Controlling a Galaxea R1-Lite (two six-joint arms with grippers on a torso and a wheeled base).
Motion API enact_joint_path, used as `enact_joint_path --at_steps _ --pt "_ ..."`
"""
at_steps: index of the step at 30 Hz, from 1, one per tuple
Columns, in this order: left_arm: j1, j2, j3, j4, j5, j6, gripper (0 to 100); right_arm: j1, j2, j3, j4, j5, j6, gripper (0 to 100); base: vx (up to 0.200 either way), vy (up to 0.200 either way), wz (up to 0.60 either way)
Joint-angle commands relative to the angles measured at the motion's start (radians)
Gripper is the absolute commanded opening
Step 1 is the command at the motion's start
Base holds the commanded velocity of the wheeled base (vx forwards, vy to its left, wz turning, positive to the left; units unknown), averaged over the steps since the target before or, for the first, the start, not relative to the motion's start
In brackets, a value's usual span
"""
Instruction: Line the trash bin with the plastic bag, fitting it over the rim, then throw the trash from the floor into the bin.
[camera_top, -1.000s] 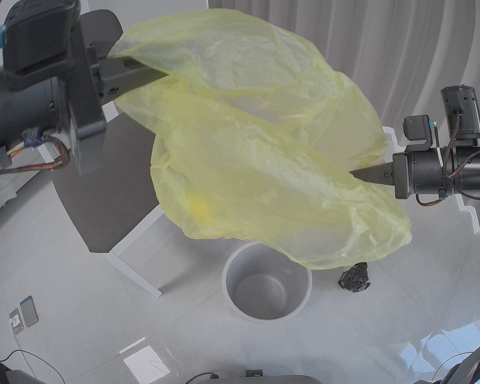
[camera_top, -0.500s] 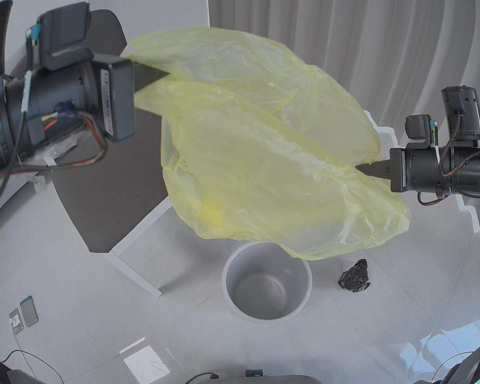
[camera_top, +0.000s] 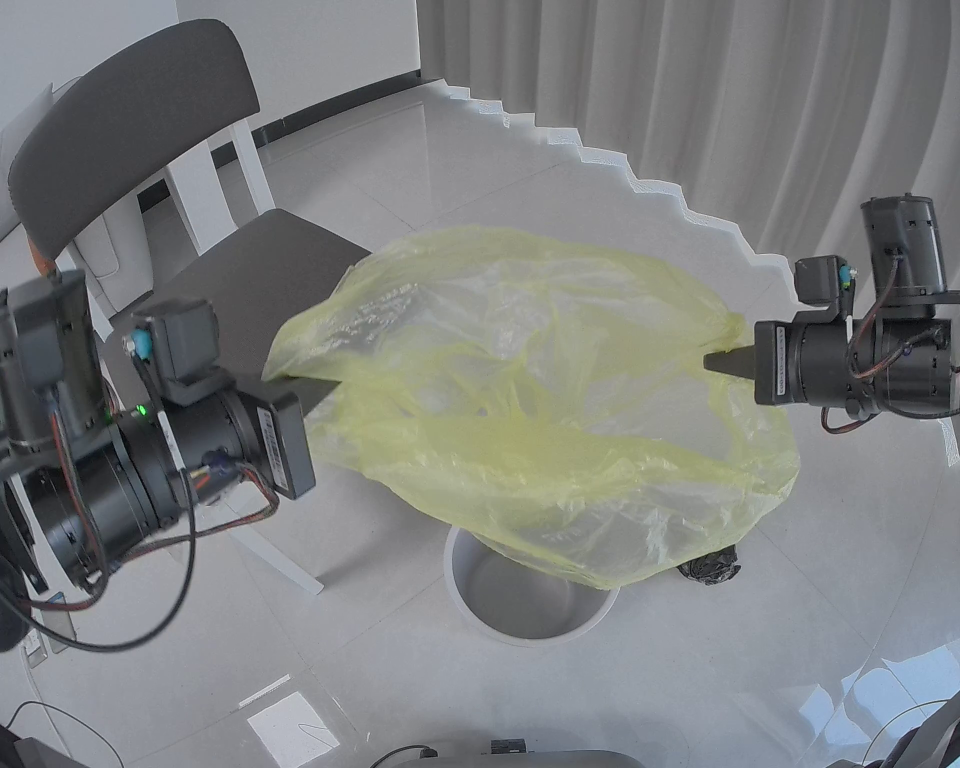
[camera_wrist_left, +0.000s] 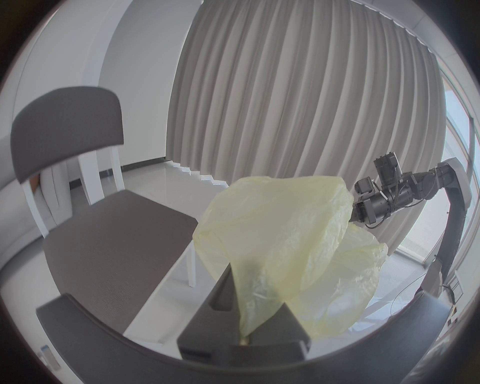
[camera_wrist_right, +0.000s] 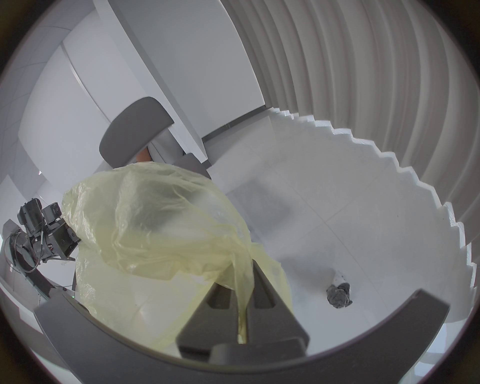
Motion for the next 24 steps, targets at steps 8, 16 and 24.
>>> enact_joint_path --at_steps 8,16,24 --pt "-0.016 0.229 0.203 -0.186 -0.074 -0.147 0 0.001 0.139 0.114 -0.065 -0.007 -0.039 0 0.000 0.000 0.00" --pt "-0.017 0.442 0.220 -0.436 -0.086 -0.162 0 -0.020 0.248 0.153 -0.177 0.006 -0.041 0 0.000 0.000 0.00" --pt "-0.013 0.569 0.227 -0.497 -0.095 -0.161 0 -0.046 0.355 0.156 -0.261 0.016 -0.041 0 0.000 0.000 0.00"
